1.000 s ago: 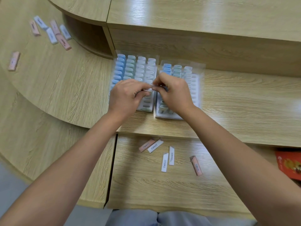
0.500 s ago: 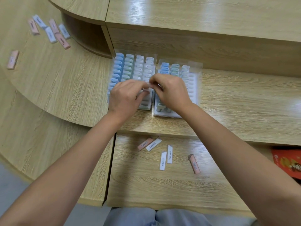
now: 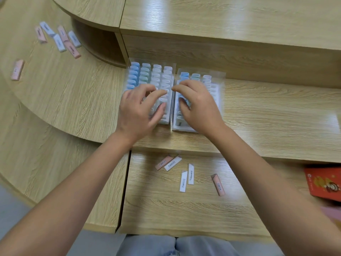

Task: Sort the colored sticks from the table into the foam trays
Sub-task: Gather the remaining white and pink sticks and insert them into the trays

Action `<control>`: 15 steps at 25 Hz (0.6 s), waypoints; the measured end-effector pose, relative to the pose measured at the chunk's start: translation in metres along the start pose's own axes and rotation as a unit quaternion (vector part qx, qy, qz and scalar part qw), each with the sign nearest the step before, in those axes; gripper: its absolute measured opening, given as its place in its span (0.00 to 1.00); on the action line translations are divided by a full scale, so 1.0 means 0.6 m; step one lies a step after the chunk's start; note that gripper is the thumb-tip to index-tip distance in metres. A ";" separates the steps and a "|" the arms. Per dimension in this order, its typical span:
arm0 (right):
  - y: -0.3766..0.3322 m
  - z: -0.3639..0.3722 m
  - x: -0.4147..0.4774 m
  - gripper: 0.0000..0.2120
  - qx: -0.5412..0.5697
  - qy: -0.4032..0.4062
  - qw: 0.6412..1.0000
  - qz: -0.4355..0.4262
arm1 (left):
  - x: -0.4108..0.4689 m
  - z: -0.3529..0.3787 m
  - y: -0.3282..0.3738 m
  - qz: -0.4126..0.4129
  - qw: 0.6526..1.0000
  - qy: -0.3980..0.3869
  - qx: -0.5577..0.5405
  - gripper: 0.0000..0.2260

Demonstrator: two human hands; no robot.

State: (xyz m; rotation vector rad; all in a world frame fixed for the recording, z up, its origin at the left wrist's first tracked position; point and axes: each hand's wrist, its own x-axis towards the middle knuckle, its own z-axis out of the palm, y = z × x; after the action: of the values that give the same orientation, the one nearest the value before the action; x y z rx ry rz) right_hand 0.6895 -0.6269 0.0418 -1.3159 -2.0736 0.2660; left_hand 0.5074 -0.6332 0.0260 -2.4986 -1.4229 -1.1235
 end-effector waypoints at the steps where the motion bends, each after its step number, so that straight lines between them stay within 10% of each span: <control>1: -0.010 -0.023 -0.023 0.12 0.002 0.015 1.000 0.019 | -0.018 -0.009 0.021 -0.001 0.998 0.020 -0.053 0.08; 5: -0.044 -0.062 -0.181 0.09 0.028 -0.003 0.993 0.114 | -0.176 -0.005 0.116 -0.114 0.971 -0.136 -0.160 0.06; 9: -0.017 0.022 -0.299 0.07 0.055 -0.110 0.923 0.364 | -0.270 0.073 0.169 -0.401 0.828 -0.384 -0.079 0.13; 15: 0.080 0.137 -0.315 0.19 -0.011 -0.257 0.830 0.495 | -0.284 0.191 0.198 -0.395 0.780 -0.485 0.021 0.27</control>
State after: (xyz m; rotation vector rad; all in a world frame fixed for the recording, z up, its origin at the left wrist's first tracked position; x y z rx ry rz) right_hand 0.7256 -0.7533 -0.1239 -2.4501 -1.5410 1.1465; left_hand 0.6101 -0.7816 -0.1278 -2.5239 -2.8232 0.4316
